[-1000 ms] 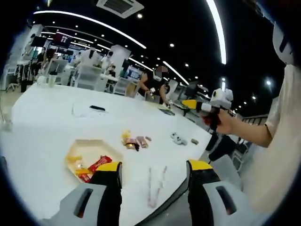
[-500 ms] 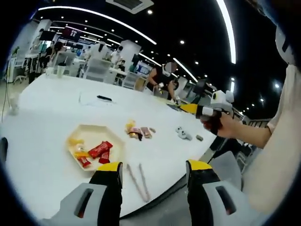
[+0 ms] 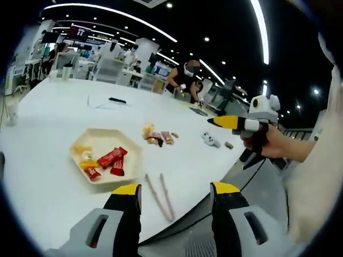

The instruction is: Place the target food into the container with the food tongs after gripping and lifting it, then release it inside without dropping or visibly crushing the food.

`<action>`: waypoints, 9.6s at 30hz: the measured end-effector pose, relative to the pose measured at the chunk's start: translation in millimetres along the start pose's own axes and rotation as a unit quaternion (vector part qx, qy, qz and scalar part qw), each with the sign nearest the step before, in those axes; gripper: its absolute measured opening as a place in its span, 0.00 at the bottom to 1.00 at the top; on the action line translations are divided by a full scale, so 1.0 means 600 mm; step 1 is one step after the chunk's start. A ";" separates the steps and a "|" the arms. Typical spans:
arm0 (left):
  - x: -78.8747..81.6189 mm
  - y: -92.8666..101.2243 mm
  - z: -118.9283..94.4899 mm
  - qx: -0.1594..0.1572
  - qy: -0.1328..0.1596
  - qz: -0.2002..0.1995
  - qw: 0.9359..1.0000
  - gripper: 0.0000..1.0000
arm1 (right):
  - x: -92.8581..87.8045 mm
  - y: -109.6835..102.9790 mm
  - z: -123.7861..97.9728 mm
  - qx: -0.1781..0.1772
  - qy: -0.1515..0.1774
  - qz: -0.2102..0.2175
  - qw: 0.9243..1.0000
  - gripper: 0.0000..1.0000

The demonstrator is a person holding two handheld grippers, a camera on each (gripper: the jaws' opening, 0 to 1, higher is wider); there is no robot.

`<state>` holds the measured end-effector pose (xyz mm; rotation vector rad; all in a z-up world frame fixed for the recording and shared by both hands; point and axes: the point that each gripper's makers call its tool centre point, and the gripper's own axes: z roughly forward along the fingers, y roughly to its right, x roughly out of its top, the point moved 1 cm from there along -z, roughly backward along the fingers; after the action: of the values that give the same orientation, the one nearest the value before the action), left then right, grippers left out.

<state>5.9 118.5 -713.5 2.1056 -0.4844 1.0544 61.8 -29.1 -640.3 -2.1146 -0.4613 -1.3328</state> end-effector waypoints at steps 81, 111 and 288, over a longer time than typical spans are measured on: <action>-0.118 -0.051 0.220 0.048 -0.224 0.093 0.969 0.00 | -0.090 0.005 -0.095 -0.048 -0.057 0.031 0.997 0.28; 0.254 -0.003 0.088 -0.089 0.235 -0.313 0.916 0.00 | 0.071 -0.081 -0.014 0.108 0.134 0.198 0.965 0.32; 0.082 0.007 -0.135 -0.094 0.161 -0.149 0.971 0.26 | -0.007 -0.129 0.041 0.107 0.042 0.252 0.961 0.25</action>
<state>-10.8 175.3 -639.4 1.7311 -0.0985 1.0969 32.7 46.3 -628.9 -1.8235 -0.0178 -1.0189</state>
